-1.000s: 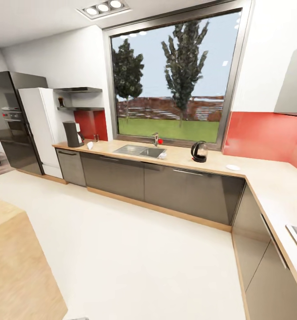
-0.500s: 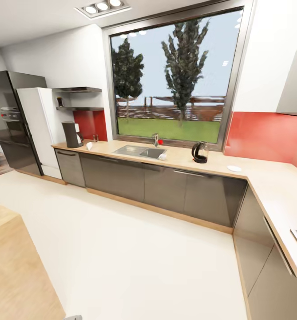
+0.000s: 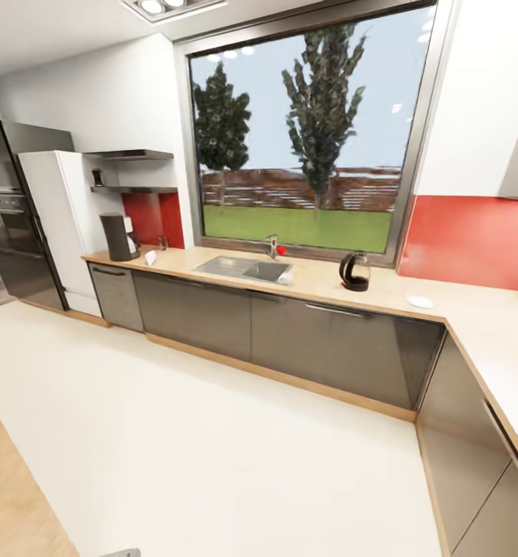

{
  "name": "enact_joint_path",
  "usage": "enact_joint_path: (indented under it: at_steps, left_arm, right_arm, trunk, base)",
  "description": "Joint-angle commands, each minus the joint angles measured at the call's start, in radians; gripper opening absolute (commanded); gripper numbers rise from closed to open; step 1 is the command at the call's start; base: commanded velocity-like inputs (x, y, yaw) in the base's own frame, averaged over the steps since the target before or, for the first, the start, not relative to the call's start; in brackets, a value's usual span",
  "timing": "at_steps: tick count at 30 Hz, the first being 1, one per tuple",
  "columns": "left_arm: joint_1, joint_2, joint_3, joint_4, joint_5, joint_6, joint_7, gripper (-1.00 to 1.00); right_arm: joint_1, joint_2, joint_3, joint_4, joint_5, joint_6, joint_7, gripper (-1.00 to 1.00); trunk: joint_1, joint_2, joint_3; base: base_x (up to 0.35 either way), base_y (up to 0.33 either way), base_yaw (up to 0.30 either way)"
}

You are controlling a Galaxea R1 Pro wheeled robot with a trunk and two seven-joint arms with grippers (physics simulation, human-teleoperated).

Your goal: Set up a coffee station on the kitchen countertop: keep the coffee maker on the countertop, move the bottle of coffee from the kitchen shelf to the counter next to the coffee maker, place a paper coffee filter on top of the coffee maker, put the saucer next to the coffee maker with the coffee cup on the saucer, and place the electric kettle next to the coffee maker.

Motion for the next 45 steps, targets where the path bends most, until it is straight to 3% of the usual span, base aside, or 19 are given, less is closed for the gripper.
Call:
enact_joint_path:
  at_steps: [1,24,37,45]
  left_arm:
    - [0.000,0.001,0.003,0.001,-0.001,-0.004,0.000,1.00]
    - [0.000,0.016,0.003,0.001,0.000,-0.004,0.001,1.00]
    - [0.001,0.014,0.003,0.001,0.000,-0.004,0.000,1.00]
    - [0.001,0.014,0.002,0.001,-0.001,-0.004,-0.001,1.00]
  right_arm:
    - [0.000,0.000,-0.001,0.001,0.001,-0.003,0.000,1.00]
    - [0.000,-0.002,-0.003,-0.004,-0.001,-0.002,0.006,1.00]
    - [0.000,-0.002,-0.002,-0.001,0.001,-0.002,0.002,1.00]
    - [0.000,-0.002,-0.001,-0.001,0.001,-0.002,0.002,1.00]
  trunk:
    - [0.001,0.000,0.000]
    - [0.001,0.000,0.000]
    - [0.001,0.000,-0.002]
    - [0.001,0.000,-0.003]
  base:
    - [0.335,0.000,0.000]
    - [0.335,0.008,0.003]
    - [0.335,0.074,0.221]
    - [0.335,0.003,0.028]
